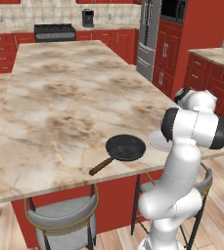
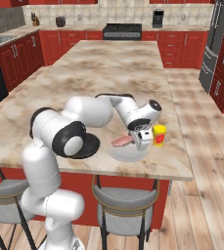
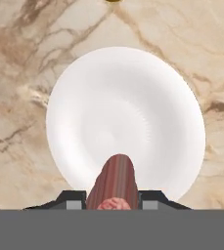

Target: Pick up the pan with the steak in it and place it on the dining table. Then place the steak on the plate.

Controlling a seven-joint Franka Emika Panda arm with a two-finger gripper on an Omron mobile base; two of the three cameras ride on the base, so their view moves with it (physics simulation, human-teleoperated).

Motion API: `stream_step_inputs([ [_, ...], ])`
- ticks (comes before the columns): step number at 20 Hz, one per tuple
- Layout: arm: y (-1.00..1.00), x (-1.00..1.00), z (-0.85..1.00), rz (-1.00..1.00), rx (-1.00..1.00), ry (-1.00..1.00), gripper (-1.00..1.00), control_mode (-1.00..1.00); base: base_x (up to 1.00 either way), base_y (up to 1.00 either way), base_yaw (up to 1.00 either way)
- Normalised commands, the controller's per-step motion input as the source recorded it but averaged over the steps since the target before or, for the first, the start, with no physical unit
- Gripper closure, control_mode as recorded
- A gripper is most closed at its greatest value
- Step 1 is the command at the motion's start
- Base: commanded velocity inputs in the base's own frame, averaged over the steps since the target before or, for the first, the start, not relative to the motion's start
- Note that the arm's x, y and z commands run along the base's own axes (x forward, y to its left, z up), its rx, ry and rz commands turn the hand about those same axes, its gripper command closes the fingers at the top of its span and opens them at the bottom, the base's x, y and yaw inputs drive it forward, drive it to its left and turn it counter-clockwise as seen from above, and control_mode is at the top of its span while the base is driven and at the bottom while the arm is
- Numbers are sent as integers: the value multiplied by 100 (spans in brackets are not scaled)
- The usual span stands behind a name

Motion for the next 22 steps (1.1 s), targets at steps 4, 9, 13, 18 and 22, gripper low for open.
stream_step_inputs([
  [4,-13,27,-52,-5,0,2,100,-100,0,0,0],
  [9,-1,31,-35,-6,0,1,100,-100,0,0,0],
  [13,10,20,0,-7,2,1,-100,-100,0,0,0],
  [18,1,12,37,-10,11,0,-100,-100,0,0,0],
  [22,12,-7,48,-9,11,0,-100,-100,0,0,0],
])
